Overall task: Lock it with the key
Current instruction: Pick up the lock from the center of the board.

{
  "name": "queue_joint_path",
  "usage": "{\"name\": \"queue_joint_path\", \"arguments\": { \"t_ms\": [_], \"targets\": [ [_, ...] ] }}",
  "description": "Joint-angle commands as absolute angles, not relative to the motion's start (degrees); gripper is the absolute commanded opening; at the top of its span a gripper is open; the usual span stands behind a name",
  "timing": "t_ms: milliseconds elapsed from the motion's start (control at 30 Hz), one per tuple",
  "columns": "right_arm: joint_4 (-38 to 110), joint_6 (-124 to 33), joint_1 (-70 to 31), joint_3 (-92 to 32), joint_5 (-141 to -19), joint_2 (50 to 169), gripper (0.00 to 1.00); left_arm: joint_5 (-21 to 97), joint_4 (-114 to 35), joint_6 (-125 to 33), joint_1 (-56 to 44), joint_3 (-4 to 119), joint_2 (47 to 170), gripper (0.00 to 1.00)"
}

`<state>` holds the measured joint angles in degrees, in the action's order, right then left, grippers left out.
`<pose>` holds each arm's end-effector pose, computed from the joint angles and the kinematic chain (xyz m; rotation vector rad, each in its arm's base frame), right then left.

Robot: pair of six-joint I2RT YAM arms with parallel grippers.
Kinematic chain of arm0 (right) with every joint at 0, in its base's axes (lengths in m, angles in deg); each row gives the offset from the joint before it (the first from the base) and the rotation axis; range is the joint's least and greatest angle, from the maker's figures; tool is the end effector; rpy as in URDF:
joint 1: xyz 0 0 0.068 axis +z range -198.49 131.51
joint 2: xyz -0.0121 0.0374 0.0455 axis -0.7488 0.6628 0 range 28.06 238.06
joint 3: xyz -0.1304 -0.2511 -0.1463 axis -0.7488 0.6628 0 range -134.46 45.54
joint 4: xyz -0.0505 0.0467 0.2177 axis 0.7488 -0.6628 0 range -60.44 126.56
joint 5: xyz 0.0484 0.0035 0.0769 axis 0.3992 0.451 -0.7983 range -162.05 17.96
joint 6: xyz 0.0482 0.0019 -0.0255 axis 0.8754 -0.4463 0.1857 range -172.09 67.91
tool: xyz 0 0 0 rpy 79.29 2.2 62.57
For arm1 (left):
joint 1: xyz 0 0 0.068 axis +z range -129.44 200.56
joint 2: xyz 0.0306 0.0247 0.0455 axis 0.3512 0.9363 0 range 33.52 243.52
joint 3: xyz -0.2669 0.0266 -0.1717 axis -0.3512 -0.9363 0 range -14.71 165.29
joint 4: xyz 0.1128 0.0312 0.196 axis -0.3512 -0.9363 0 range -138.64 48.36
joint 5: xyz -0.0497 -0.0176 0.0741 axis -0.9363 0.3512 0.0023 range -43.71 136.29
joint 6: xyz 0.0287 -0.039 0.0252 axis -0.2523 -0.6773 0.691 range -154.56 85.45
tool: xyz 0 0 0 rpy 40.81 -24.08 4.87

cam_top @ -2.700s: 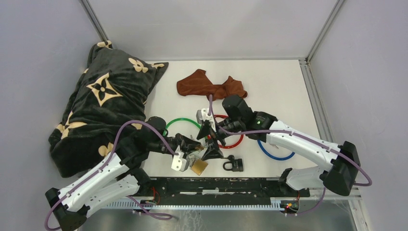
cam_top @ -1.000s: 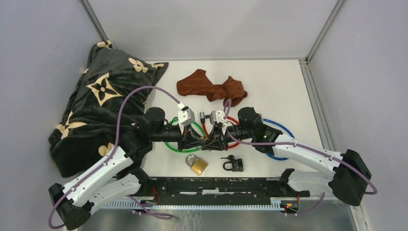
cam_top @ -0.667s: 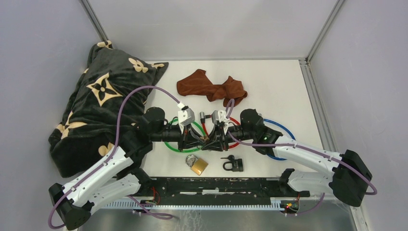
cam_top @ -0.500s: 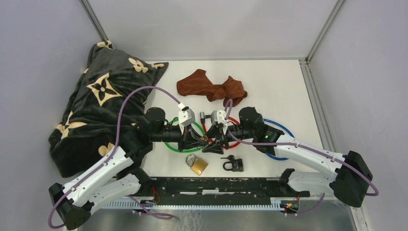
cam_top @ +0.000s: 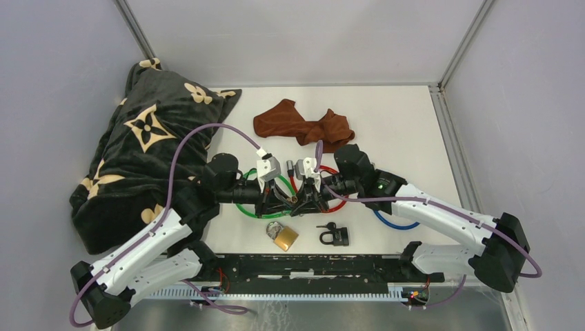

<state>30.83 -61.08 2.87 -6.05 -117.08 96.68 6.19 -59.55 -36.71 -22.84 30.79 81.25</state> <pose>0.1150 0.1851 0.3606 -1.4680 1.4386 1.2421 0.0695 -0.0982 0.3603 1.1581 1.6586 -1.1895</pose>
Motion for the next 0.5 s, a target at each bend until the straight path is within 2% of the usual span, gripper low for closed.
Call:
{"name": "queue_joint_path", "arguments": {
  "t_ms": [0, 233, 467],
  "targets": [
    [32.41, -62.44, 2.79, -8.79, -116.8, 96.76, 0.0, 3.31, -59.29, -35.01, -23.03, 33.28, 81.61, 0.02],
    [35.3, -63.66, 2.75, -5.6, -118.88, 94.06, 0.0, 0.29, -58.76, -33.96, -22.99, 33.04, 81.38, 0.02],
    [42.41, -57.68, 2.66, -5.13, -119.54, 93.72, 0.0, 0.96, -57.6, -34.38, -23.04, 33.07, 82.28, 0.02]
  ]
}}
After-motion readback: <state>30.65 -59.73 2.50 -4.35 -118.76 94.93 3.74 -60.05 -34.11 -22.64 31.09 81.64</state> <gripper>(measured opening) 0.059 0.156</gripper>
